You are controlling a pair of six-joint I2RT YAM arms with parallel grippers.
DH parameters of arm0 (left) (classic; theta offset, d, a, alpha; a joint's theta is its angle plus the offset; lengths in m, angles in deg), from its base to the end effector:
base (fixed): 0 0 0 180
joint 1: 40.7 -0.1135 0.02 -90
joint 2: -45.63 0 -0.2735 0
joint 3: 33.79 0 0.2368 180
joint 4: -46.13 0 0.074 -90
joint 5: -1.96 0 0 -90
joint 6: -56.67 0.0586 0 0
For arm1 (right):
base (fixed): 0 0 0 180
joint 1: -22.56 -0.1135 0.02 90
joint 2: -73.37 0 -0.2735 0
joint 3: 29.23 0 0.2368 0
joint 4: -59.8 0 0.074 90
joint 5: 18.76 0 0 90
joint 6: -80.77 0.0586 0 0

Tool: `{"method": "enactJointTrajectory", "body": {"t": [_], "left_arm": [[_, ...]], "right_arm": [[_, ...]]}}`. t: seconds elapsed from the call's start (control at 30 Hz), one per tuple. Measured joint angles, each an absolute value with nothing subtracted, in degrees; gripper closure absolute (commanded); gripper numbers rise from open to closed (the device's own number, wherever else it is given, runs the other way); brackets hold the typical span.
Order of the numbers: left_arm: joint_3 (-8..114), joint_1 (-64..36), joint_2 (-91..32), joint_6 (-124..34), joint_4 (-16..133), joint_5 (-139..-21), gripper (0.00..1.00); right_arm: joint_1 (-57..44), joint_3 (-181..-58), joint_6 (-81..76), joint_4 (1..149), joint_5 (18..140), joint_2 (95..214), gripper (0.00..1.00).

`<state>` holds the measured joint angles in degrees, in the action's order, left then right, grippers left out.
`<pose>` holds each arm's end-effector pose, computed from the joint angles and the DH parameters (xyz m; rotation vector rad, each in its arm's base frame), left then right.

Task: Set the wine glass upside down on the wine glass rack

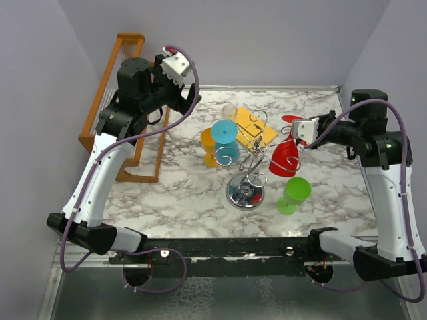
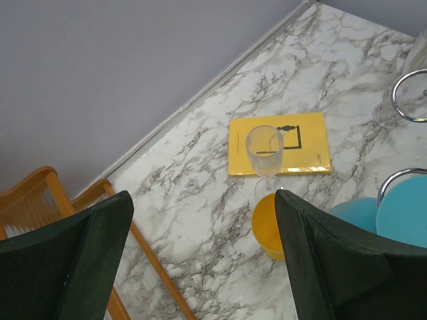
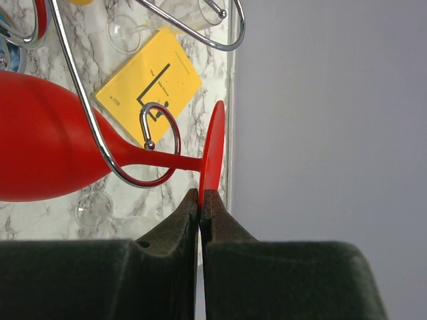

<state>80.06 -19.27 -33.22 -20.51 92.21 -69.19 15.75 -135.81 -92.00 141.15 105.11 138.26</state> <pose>0.2613 -0.1229 0.4928 0.7457 1.6060 -0.3988 0.1701 0.0532 0.4404 -1.7004 1.2845 -0.1037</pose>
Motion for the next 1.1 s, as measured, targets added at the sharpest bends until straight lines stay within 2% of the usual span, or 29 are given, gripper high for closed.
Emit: {"method": "enactJointTrajectory", "body": {"t": [0.17,0.73,0.93,1.1], "left_arm": [[80.06,-19.27,-33.22,-20.2,92.21,-69.17,0.1],[80.06,-19.27,-33.22,-19.22,92.23,-69.06,0.1],[80.06,-19.27,-33.22,-19.0,92.23,-68.99,0.1],[79.86,-19.27,-33.22,-18.72,92.21,-68.99,0.1]], "right_arm": [[15.75,-135.81,-92.19,140.3,107.45,139.44,0.98],[15.75,-135.13,-95.03,140.69,113.57,141.01,0.84],[15.75,-134.69,-94.95,141.09,114.94,140.99,0.72],[15.75,-134.69,-94.66,141.15,116.91,140.94,0.69]]}}
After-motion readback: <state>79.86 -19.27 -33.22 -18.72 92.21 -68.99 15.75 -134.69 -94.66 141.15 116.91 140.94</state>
